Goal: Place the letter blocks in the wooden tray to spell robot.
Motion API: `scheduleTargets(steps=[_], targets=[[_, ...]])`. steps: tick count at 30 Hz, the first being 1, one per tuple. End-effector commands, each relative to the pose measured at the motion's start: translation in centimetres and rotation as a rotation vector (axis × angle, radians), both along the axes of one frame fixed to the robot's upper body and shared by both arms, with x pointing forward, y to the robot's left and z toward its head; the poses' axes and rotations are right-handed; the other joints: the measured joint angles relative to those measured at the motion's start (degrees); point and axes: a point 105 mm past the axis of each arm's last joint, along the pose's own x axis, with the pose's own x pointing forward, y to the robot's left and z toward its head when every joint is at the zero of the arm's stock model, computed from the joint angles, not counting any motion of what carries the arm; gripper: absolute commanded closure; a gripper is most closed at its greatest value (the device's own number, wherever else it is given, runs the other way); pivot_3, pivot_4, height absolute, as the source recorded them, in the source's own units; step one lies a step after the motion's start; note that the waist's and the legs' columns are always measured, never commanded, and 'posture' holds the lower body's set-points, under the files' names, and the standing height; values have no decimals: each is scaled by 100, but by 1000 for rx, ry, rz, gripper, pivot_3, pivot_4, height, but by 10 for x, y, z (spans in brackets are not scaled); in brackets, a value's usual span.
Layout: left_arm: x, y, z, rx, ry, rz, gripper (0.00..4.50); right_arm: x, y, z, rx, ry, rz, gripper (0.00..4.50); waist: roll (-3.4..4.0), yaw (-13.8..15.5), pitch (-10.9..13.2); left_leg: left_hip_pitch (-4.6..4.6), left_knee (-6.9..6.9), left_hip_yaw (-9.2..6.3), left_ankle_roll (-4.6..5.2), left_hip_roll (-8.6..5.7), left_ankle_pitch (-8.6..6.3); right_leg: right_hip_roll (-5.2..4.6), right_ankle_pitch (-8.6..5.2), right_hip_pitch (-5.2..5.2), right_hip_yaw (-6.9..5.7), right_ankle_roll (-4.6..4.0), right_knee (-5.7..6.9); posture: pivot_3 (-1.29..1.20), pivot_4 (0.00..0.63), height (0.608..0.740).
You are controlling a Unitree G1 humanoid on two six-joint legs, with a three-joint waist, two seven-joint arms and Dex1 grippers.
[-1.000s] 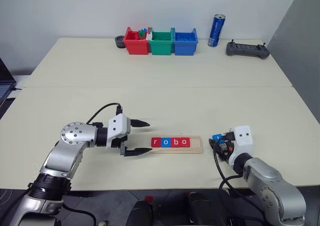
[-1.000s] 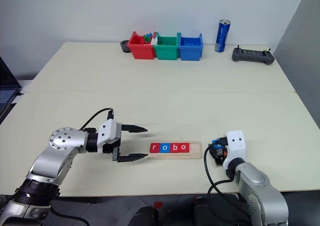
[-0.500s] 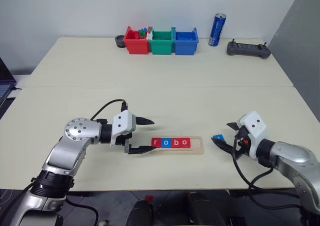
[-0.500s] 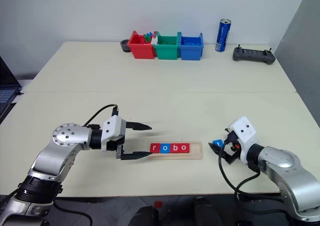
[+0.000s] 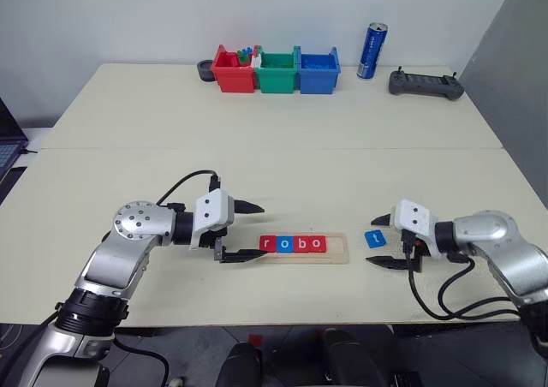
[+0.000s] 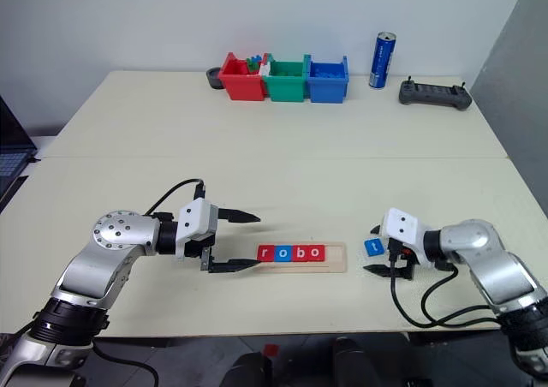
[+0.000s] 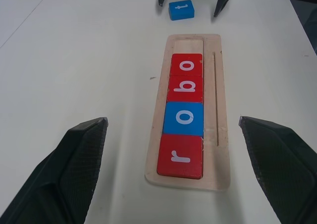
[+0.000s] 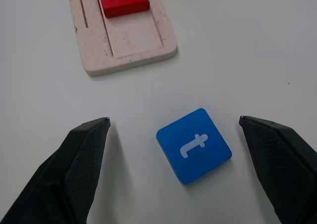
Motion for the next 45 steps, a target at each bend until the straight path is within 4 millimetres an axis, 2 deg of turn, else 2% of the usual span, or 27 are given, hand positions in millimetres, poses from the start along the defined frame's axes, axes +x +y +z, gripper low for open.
scheduleTargets(steps=[1, 3, 10, 13, 18, 25, 36, 45], targets=[[-2, -3, 8, -10, -49, -9, 0, 6, -4, 2, -23, 26, 25, 211, 0, 2, 0, 0, 0, 0, 0, 0, 0, 0, 0, 0, 1, 0, 0, 0, 150, 740], [-2, -3, 8, -15, -53, -5, 0, 9, -4, 1, -24, 41, 30, 634, 0, -2, 0, 1, 0, 0, 0, 0, 0, 0, 0, 0, 1, -1, 1, 0, 150, 740], [-3, -1, 8, -17, -57, 4, 0, 7, -2, 1, -17, 62, 49, 3033, 1, 4, 0, 1, 0, -2, 0, 0, 0, -1, 1, 0, -1, -1, 2, 0, 150, 740], [-4, -1, 8, -17, -57, 6, 0, 3, 1, 6, 4, 58, 59, 3042, 1, 4, 0, 2, 0, -2, 0, 0, 0, -1, 1, 0, -1, -1, 3, 0, 150, 740], [-4, 0, 7, -12, -51, 9, 0, -11, 28, 28, 36, 25, 137, 3042, 2, -2, 1, 2, 0, -2, 0, 0, 0, -1, 1, -1, -1, -1, 5, 0, 150, 740], [-4, -2, 6, -9, -51, 3, 0, -12, 46, 23, -14, 21, 131, 3042, 2, 8, 1, 0, 2, -4, -1, -1, 0, -2, 0, 0, -3, -1, 5, 0, 150, 740], [-6, -1, 4, -9, -58, 8, 0, -5, 57, 13, -70, 32, 149, 3042, 2, -3, 1, 1, 1, -5, -1, 0, 0, -1, 1, -1, -3, -1, 5, 0, 150, 740], [-7, -4, 4, -15, -60, 14, 0, 6, 63, 12, -82, 25, 135, 3042, 2, 3, 1, 1, 1, -5, -1, 0, 0, -2, 1, -2, -4, -1, 6, 0, 150, 740]])
